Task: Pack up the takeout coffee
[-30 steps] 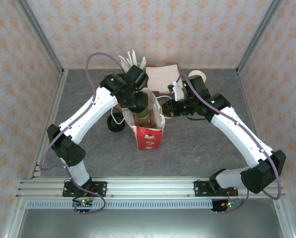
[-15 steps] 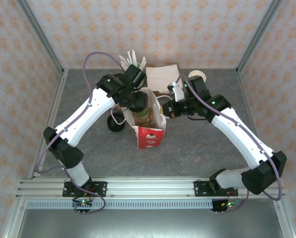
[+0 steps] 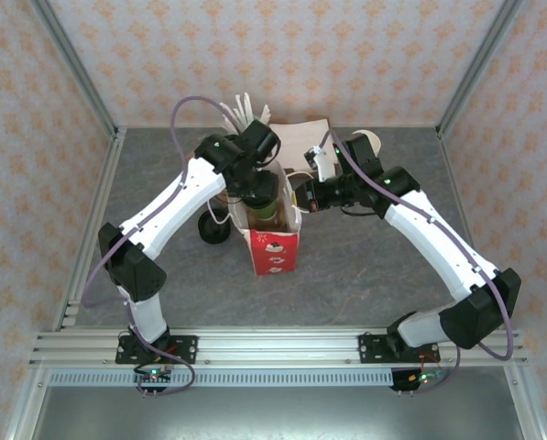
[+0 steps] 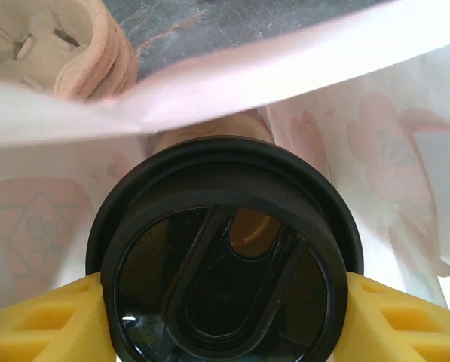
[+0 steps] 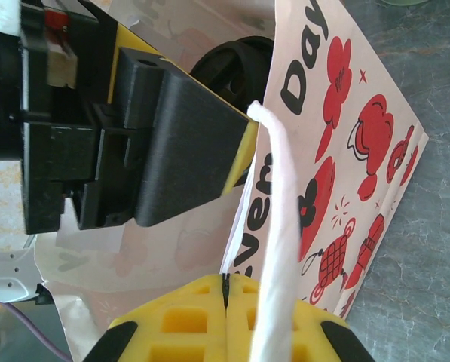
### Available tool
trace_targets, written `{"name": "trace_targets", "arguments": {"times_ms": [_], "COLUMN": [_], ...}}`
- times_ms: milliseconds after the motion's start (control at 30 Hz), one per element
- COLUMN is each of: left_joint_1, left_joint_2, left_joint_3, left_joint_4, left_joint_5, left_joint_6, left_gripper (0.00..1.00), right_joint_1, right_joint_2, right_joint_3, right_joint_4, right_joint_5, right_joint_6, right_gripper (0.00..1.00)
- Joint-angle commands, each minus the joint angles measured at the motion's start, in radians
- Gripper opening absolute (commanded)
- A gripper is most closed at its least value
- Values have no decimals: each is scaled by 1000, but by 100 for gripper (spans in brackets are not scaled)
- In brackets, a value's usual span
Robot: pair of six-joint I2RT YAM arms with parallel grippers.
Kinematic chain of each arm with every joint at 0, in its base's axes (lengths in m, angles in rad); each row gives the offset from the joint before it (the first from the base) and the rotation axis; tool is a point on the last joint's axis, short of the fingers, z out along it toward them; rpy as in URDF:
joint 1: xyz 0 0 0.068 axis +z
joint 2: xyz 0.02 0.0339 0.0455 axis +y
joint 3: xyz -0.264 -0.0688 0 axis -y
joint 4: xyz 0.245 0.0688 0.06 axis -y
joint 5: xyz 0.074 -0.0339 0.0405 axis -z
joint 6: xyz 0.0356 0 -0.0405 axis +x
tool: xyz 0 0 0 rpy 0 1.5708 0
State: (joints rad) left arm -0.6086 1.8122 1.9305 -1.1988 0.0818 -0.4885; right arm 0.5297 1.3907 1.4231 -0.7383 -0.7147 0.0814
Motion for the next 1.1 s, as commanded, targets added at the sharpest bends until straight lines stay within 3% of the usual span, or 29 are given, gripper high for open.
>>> {"name": "trace_targets", "arguments": {"times_ms": [0, 300, 767, 1067], "left_joint_1": [0, -2, -35, -33], "left_joint_2": [11, 71, 76, 72], "left_joint_3": [34, 107, 102, 59], "left_joint_4": [-17, -84, -15, 4], "left_joint_5": [-10, -48, 1, -27], "left_joint_6": [20, -25, 2, -21], "left_gripper": [56, 56, 56, 56], "right_joint_1": [-5, -13, -18, -27], "right_joint_2": [13, 28, 32, 37], "right_joint_3": [46, 48, 4, -8], "right_joint_4": [13, 35, 119, 145], "right_joint_5": [-10, -18, -19, -43], "right_joint_6": [18, 59, 113, 131], "right_gripper": [0, 0, 0, 0]}}
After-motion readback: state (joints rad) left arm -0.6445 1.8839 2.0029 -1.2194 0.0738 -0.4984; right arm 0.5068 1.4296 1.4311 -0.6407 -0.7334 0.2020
